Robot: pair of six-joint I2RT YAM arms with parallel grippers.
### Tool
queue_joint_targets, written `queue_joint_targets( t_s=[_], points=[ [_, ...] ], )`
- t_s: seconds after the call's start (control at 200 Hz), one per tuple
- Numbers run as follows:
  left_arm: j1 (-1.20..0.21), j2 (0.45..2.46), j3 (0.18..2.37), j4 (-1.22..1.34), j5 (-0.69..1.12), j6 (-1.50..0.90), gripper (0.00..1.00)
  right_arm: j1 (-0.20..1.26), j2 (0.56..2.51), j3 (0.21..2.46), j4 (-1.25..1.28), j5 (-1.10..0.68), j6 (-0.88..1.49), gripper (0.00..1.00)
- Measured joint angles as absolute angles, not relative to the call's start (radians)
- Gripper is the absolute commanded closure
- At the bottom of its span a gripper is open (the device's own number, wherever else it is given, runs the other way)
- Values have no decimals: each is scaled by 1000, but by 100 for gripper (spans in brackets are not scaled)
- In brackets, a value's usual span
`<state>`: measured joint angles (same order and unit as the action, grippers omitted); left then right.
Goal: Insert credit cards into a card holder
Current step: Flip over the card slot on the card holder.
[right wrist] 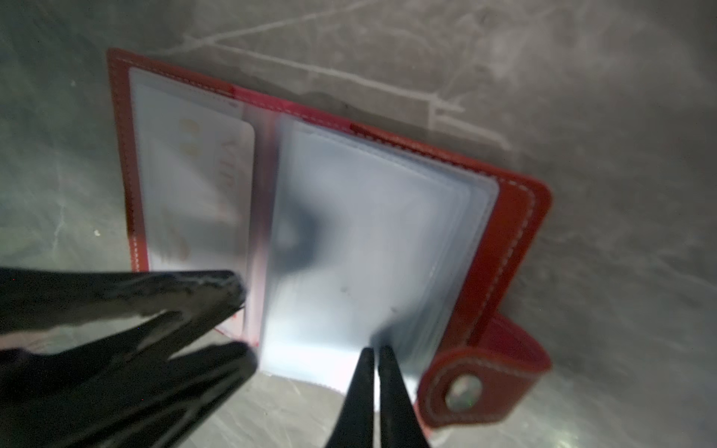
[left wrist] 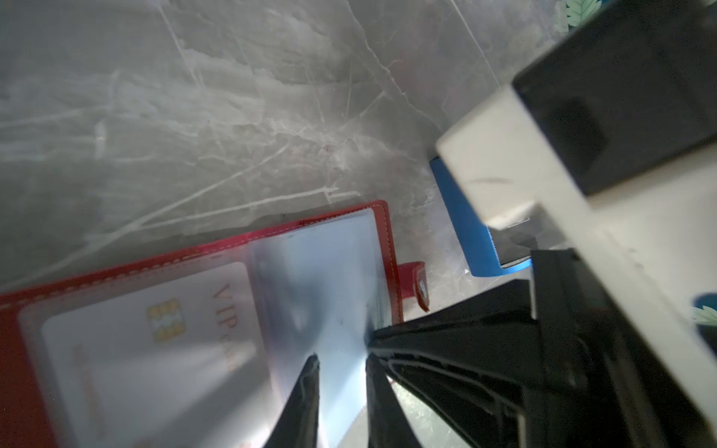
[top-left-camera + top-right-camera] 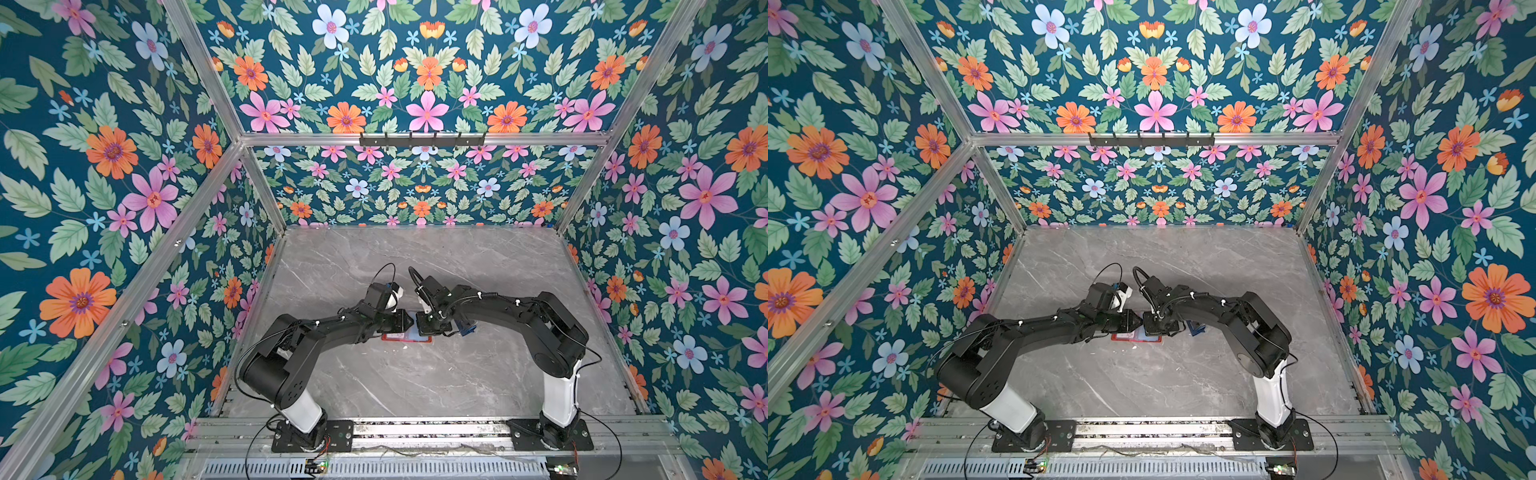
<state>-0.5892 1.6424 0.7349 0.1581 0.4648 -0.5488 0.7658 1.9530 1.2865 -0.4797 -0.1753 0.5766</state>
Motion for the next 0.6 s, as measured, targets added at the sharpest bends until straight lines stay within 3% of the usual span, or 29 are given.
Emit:
queue_joint_targets(
  t_s=[0.3, 0.6],
  points=[
    [-600, 1686, 752, 163, 465, -551, 79, 766, 1953, 1287, -480, -174, 577, 92],
    [-600, 1655, 745, 159, 415, -551, 74, 766, 1954, 1287, -480, -173, 577, 92]
  ],
)
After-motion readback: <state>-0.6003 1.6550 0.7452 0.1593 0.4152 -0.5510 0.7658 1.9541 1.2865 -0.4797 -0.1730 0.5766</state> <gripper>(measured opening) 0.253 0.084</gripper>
